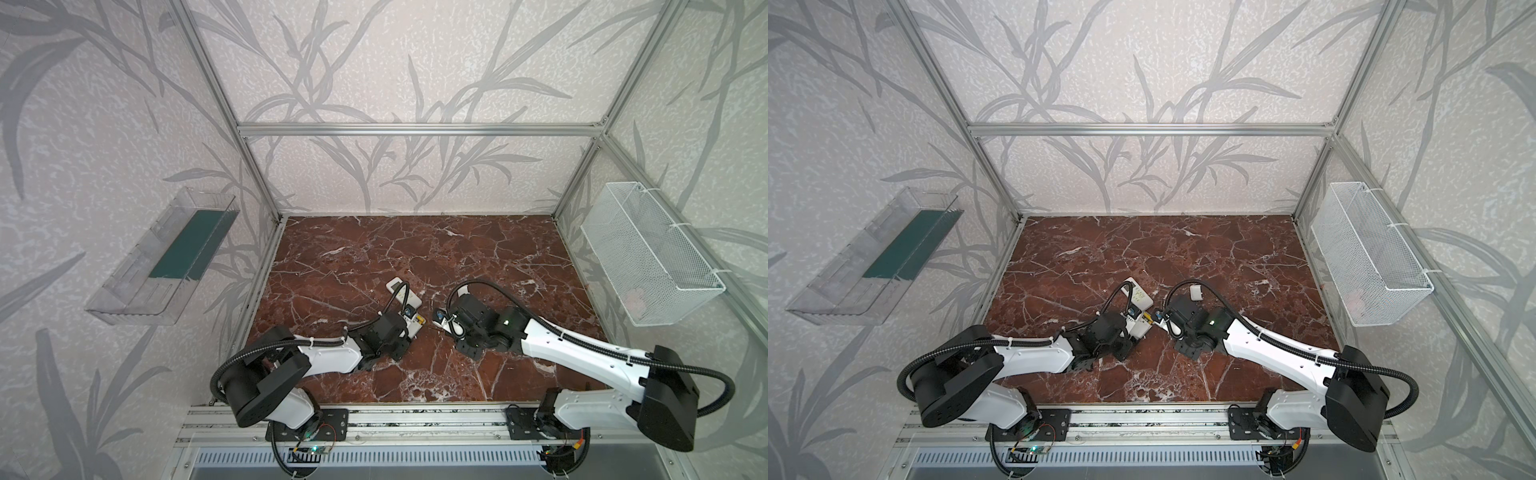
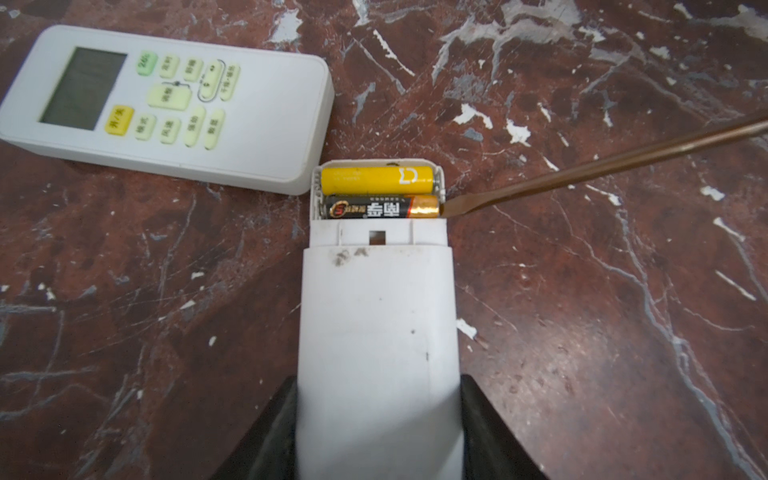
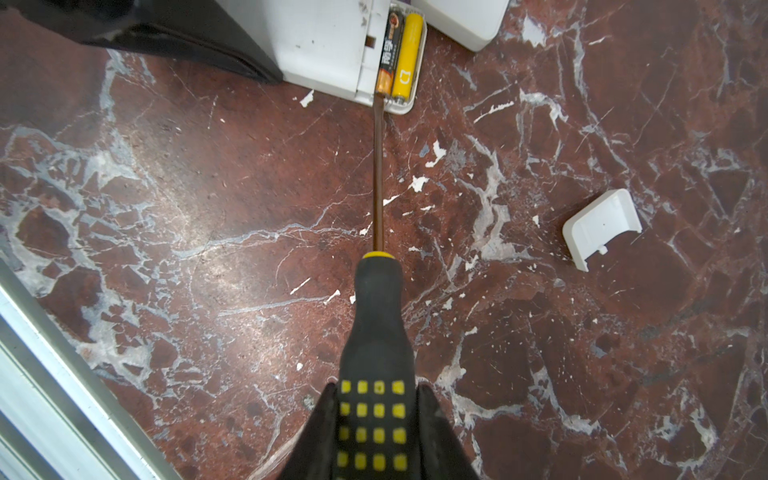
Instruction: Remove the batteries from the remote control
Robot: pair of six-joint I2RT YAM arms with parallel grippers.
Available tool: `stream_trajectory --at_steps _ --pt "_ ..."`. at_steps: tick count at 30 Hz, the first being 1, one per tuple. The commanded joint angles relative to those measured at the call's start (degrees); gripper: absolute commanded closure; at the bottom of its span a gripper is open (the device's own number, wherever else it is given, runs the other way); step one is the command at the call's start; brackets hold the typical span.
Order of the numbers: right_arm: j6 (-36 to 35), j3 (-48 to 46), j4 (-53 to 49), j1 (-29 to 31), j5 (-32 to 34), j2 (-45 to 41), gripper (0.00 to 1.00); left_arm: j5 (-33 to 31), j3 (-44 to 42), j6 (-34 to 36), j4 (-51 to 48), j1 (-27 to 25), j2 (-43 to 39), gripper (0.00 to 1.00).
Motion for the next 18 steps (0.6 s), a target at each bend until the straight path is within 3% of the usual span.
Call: stream_trajectory --at_steps 1,18 --pt "0.61 -0.98 12.08 0.65 -2.24 -0.22 1.0 5.47 -1.9 1.65 -2.6 -1.31 4.0 0.58" --pt "1.35 -1.2 16.1 0.77 -0.13 -0.59 1.0 6.01 -1.52 1.76 -2.6 -1.65 5.27 0.6"
